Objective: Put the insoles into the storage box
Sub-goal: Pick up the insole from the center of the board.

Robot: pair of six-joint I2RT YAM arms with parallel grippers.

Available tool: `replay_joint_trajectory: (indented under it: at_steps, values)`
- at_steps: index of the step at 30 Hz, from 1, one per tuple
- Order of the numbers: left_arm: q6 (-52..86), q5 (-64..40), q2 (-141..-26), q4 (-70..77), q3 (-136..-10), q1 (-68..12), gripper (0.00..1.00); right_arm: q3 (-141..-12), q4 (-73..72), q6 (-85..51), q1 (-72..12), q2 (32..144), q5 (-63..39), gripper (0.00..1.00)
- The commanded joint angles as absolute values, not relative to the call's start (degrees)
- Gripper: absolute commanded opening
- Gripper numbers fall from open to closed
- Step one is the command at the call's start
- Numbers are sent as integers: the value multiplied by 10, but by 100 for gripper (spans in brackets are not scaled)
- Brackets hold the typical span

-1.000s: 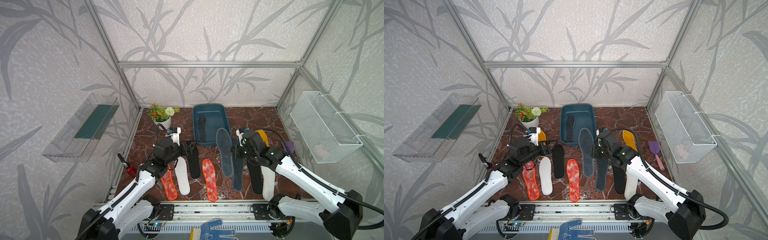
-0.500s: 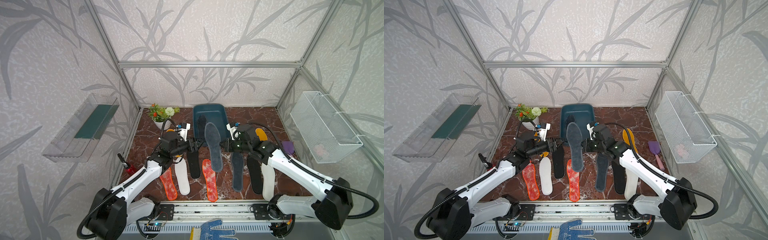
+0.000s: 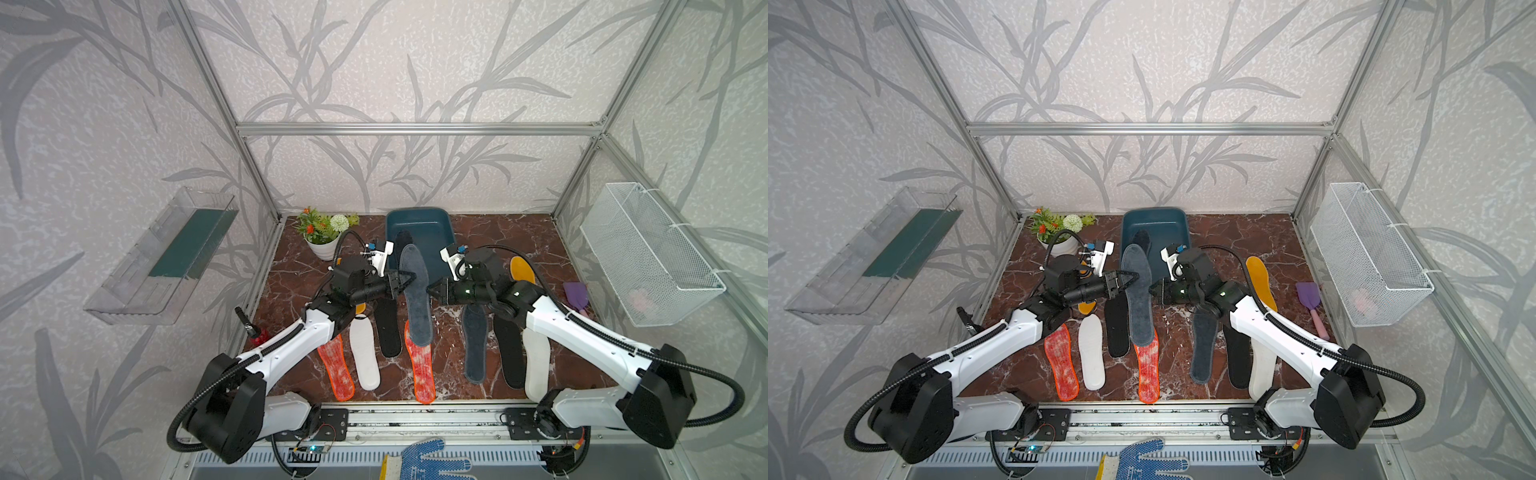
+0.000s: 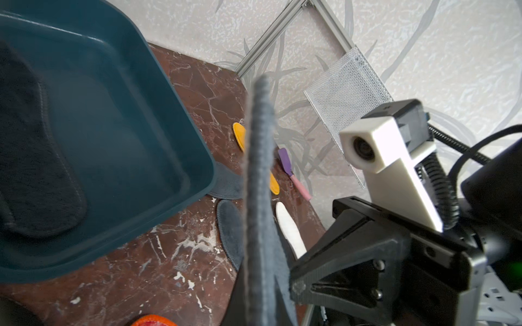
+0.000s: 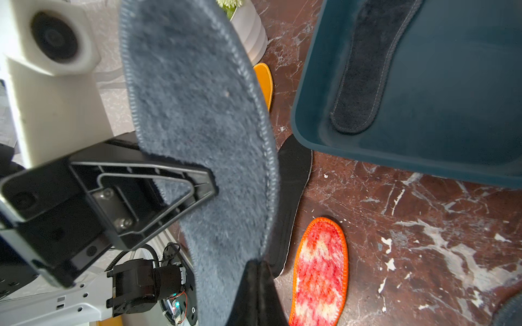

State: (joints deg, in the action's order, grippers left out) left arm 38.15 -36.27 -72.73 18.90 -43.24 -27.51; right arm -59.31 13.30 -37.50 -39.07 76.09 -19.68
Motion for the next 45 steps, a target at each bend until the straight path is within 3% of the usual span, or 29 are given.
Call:
replay_joint_trajectory:
  at_steps: [1,3,6,13,24,27,33,34,36,37,38,41,42,45]
  values:
    - [371,-368,-720,200,-454,-276,0,-585,89,-395,-374,741,-233,30]
    - [363,-375,-715,196,-456,-273,0,-551,55,-409,-343,712,-256,43]
    - [357,-400,-716,194,-462,-270,0,-497,0,-433,-283,661,-300,51]
    - [357,-442,-733,200,-484,-269,0,-456,-72,-442,-253,642,-391,60]
    - [369,-465,-747,214,-502,-269,0,-490,-131,-442,-332,735,-389,63]
    - [374,-466,-745,218,-500,-269,0,-498,-144,-448,-347,758,-384,55]
    - [365,-467,-742,197,-505,-269,0,-509,-150,-456,-348,773,-380,5]
    - [361,-463,-742,190,-506,-268,0,-510,-144,-455,-348,771,-376,0]
    - [353,-450,-739,174,-507,-269,0,-510,-126,-453,-347,766,-359,0]
    - [349,-443,-737,168,-507,-268,3,-509,-118,-451,-345,763,-355,0]
    - [344,-431,-735,154,-509,-268,19,-510,-109,-450,-342,760,-350,0]
    - [320,-381,-723,100,-516,-268,83,-516,-68,-445,-323,754,-339,0]
    - [313,-363,-717,84,-518,-267,99,-519,-57,-443,-315,753,-337,0]
    - [284,-268,-693,15,-526,-267,99,-535,-6,-424,-291,756,-329,0]
